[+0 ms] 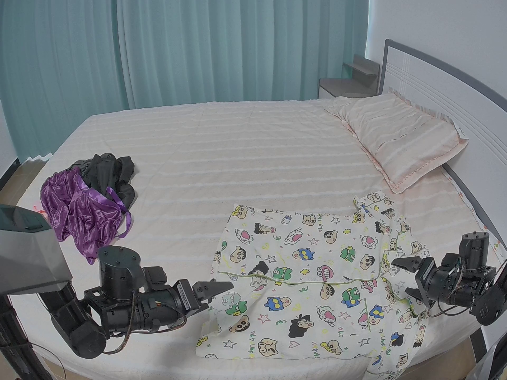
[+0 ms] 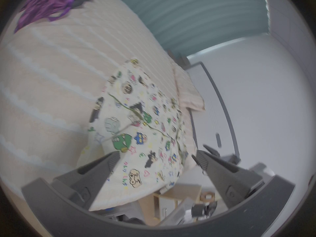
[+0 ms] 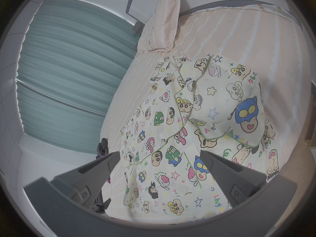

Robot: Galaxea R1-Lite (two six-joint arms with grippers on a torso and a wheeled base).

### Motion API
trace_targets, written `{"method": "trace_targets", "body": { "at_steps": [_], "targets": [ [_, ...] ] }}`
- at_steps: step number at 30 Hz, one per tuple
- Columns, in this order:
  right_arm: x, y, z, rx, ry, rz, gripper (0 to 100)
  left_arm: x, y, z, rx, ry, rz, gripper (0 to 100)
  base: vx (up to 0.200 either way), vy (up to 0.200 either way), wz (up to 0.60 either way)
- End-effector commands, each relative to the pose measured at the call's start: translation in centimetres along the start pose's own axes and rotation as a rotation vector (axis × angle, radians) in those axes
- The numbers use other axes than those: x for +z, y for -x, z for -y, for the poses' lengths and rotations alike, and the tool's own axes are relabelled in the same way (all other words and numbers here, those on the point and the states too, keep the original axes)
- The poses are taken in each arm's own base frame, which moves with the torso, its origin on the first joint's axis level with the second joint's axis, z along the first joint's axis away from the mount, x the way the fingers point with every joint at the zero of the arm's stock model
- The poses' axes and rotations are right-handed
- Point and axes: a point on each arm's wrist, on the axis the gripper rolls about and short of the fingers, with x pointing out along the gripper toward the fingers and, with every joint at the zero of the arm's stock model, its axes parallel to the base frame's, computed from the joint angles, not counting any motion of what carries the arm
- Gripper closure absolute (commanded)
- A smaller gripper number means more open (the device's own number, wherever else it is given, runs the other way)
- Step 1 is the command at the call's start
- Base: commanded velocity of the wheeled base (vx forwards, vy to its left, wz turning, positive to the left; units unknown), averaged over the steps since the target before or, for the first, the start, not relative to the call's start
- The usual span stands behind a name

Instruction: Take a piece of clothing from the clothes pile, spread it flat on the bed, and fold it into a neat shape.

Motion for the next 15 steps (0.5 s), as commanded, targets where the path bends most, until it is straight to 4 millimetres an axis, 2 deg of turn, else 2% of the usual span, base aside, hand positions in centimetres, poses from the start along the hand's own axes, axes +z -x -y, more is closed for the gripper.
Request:
{"method": "trace_targets", "body": {
  "at_steps": [1, 3, 4, 7, 10, 15],
  "targets": [
    [-0.1, -0.2, 0.2, -0.009, -0.003, -0.008, 0, -1.2, -2.1, -1.7, 0.124, 0.112, 0.02, 0, 0.0, 0.0, 0.0],
    [-0.1, -0.2, 0.2, -0.01, -0.003, -0.007, 0, -1.5, -2.4, -1.8, 0.137, 0.116, 0.022, 0, 0.0, 0.0, 0.0],
    [-0.1, -0.2, 0.1, -0.008, -0.002, -0.007, 0, -2.1, -3.5, -1.8, 0.166, 0.136, 0.04, 0, 0.0, 0.0, 0.0],
    [-0.1, -0.2, 0.2, -0.009, -0.002, -0.008, 0, -2.5, -4.5, -1.5, 0.192, 0.145, 0.098, 0, 0.0, 0.0, 0.0],
    [-0.1, -0.2, 0.1, -0.009, -0.003, -0.006, 0, -3.8, -5.0, -1.1, 0.209, 0.125, 0.092, 0, 0.0, 0.0, 0.0],
    [-0.1, -0.2, 0.1, -0.009, -0.003, -0.006, 0, -4.5, -5.2, -1.0, 0.233, 0.122, 0.115, 0, 0.0, 0.0, 0.0]
  ]
}}
